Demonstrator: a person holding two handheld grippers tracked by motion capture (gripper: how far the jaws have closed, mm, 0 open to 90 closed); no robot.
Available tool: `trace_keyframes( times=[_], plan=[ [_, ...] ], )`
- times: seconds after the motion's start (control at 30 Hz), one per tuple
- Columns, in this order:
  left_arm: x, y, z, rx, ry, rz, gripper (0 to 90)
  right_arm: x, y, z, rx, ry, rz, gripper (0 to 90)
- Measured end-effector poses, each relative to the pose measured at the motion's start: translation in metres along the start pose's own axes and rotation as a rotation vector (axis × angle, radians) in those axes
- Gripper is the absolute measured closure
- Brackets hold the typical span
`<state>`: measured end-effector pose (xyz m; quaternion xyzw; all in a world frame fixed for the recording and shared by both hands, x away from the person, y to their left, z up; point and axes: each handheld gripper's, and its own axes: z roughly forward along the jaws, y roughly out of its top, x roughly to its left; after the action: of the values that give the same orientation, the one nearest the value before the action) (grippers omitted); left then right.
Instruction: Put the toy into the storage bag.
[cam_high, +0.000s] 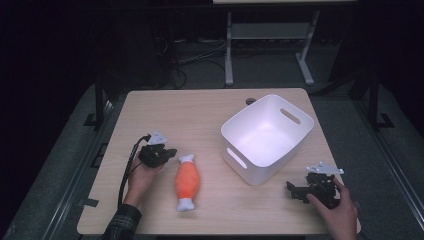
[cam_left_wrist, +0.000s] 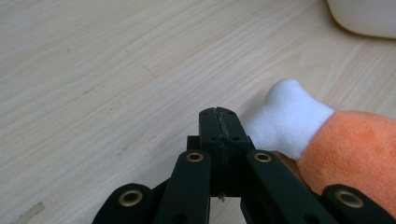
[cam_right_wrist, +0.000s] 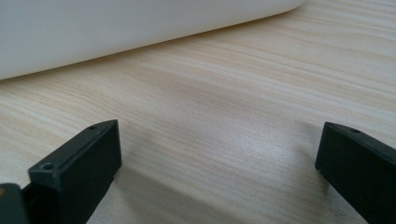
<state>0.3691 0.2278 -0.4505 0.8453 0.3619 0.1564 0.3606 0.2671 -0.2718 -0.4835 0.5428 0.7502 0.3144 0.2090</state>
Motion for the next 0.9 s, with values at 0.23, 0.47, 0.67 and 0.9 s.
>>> trace_keyframes(
  times=[0.23,0.47,0.67,0.9],
  plan=[
    [-0.008,0.002,0.007,0.025,-0.017,0.034,89.7,0.0,0.0,0.0,0.0,0.0,0.0,0.0],
    [-0.017,0.007,0.01,0.029,-0.037,0.059,89.7,0.0,0.0,0.0,0.0,0.0,0.0,0.0],
    [-0.023,0.014,0.015,0.024,-0.06,0.081,89.7,0.0,0.0,0.0,0.0,0.0,0.0,0.0],
    [-0.028,0.028,0.025,0.016,-0.094,0.095,89.8,0.0,0.0,0.0,0.0,0.0,0.0,0.0]
  ],
)
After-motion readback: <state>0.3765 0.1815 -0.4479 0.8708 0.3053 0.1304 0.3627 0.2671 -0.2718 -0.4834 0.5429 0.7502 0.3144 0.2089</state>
